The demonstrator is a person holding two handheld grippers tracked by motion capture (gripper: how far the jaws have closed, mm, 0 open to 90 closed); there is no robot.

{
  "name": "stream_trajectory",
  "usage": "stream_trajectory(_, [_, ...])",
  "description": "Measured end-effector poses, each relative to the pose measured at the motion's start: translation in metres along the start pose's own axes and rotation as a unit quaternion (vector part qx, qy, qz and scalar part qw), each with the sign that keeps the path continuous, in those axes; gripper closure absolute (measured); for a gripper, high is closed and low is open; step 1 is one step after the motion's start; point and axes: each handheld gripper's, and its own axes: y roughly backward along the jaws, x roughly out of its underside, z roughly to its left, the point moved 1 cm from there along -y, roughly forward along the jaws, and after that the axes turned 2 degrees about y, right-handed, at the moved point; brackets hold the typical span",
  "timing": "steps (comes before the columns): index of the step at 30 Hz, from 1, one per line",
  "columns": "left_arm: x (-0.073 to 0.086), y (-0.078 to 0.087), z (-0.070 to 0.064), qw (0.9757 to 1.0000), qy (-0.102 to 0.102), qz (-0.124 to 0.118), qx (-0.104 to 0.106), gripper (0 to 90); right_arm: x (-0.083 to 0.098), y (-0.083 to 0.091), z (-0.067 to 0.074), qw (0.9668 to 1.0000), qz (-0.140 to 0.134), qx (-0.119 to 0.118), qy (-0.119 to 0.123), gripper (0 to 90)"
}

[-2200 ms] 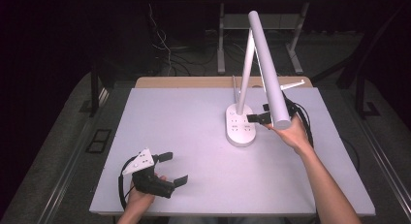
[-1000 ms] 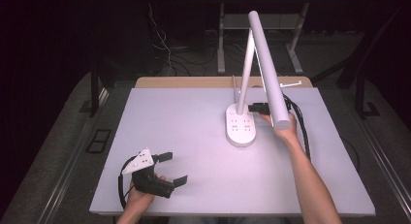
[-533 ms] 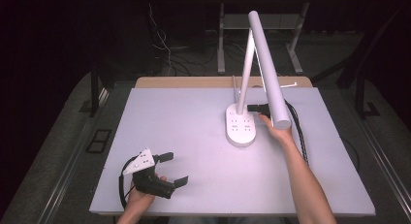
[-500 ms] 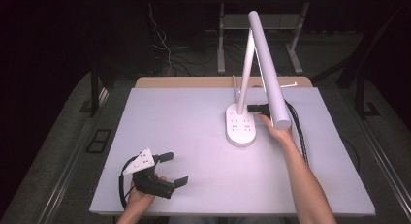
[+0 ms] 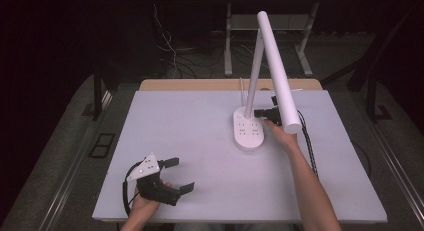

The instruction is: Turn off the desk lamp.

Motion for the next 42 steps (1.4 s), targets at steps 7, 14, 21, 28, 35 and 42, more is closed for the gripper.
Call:
stream_trajectory(7, [0.0, 0.0, -0.0001, 1.0, 0.0, 0.0, 0.0, 0.0, 0.0007, 0.0001, -0.0005, 1.0, 0.001, 0.003, 0.005, 90.0])
stream_trajectory(14, [0.0, 0.0009, 0.0025, 1.0, 0.006, -0.003, -0.002, 0.0, -0.0001, -0.0006, 0.0022, 1.0, -0.007, 0.001, 0.002, 90.0])
stream_trajectory(21, [0.0002, 0.0008, 0.0021, 1.0, 0.006, -0.001, -0.003, 0.0, 0.0, -0.0023, 0.0024, 1.0, -0.007, -0.006, 0.0, 90.0])
stream_trajectory(28, [0.0002, 0.0006, 0.0017, 1.0, 0.007, -0.002, -0.002, 0.0, 0.0003, -0.0023, 0.0037, 1.0, -0.006, -0.001, 0.005, 90.0])
stream_trajectory(35, [0.0004, -0.0004, 0.0013, 1.0, 0.005, 0.0, -0.002, 0.0, 0.0009, -0.0034, 0.0047, 0.9999, -0.005, 0.004, 0.012, 90.0])
stream_trajectory(42, [0.0003, 0.001, 0.0035, 1.0, 0.005, -0.001, -0.003, 0.0, -0.0004, -0.0021, 0.0065, 0.9999, -0.005, 0.009, 0.013, 90.0])
